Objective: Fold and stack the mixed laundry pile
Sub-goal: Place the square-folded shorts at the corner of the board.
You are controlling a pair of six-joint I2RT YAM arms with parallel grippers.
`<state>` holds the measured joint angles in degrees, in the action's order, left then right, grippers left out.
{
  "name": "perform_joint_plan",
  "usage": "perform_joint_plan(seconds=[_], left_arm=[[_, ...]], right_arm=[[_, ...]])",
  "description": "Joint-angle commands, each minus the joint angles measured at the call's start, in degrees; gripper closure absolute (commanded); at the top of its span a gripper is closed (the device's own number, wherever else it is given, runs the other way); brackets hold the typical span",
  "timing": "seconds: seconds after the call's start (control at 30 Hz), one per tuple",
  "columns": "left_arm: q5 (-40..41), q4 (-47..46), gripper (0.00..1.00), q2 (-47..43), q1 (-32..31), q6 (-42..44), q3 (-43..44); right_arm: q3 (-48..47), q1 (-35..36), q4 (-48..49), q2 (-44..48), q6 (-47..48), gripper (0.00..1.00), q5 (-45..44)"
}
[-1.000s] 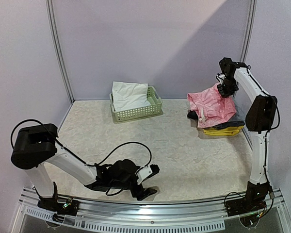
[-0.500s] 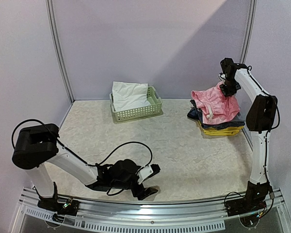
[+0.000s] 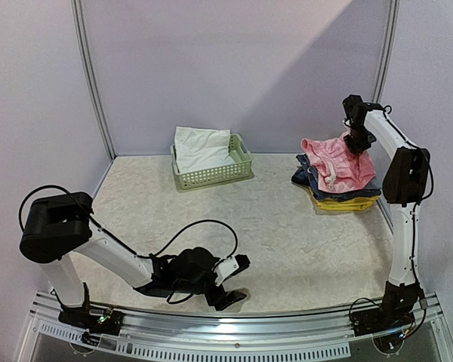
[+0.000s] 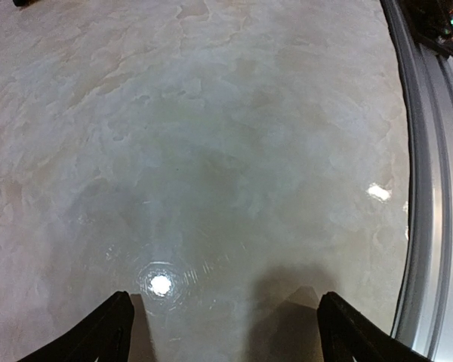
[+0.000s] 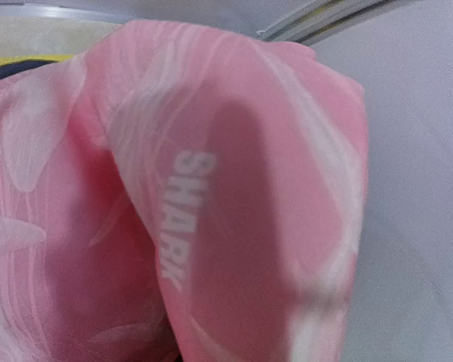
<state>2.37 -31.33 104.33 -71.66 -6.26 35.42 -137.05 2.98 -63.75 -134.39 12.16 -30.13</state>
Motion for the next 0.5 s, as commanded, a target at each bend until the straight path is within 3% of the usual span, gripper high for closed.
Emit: perform_joint_plan(seconds=[0.0,0.1,0.47], left_arm=[[-0.1,2.4,0.14,1.3,0.6,-1.3,-0.6],[-0.3,2.4,0.14,0.5,0.6,-1.4,-0.8],[2.0,2.7,0.13,-4.1,0.6,-2.9,-2.6]], right_arm=[[0.4,-0.9,1.0,-0.9,-0.9,0.71,-4.0],[0.3,-0.9,1.0,-0.2,-2.1,0.43,-5.7],[0.2,-0.8,-0.4,5.2,-7.5,0.11,-4.0]])
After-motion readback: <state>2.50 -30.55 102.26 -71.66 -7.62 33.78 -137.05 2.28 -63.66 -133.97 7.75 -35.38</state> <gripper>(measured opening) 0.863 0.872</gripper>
